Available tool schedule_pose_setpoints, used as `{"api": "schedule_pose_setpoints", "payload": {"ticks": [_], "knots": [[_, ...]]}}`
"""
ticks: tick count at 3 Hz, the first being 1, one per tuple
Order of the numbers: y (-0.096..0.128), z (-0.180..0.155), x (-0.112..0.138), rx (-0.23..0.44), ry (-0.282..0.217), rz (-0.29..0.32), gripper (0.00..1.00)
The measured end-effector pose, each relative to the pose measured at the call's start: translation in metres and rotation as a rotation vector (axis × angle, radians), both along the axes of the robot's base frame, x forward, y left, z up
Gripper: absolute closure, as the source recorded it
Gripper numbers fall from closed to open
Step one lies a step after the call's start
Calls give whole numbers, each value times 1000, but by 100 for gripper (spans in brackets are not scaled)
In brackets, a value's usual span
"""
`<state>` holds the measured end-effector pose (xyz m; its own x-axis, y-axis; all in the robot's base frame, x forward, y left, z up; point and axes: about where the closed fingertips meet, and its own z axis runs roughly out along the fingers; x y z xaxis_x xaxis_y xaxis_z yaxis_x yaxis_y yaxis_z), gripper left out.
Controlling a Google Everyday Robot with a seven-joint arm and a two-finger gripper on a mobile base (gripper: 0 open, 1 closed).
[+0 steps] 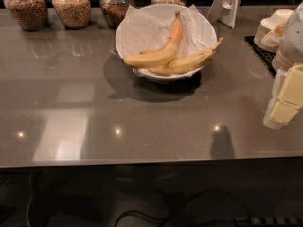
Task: Pick banana from white bowl
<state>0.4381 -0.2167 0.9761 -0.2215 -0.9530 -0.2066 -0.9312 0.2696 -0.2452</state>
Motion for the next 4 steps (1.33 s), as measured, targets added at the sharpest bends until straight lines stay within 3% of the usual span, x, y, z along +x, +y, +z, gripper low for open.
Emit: {"api": "schedule_pose_setpoints", "payload": {"ticks": [1, 2, 4], "knots": [[0, 0, 0, 0, 0, 0, 0], [8, 4, 8, 36, -44, 20, 0], [60, 21, 69, 225, -204, 141, 0]]}}
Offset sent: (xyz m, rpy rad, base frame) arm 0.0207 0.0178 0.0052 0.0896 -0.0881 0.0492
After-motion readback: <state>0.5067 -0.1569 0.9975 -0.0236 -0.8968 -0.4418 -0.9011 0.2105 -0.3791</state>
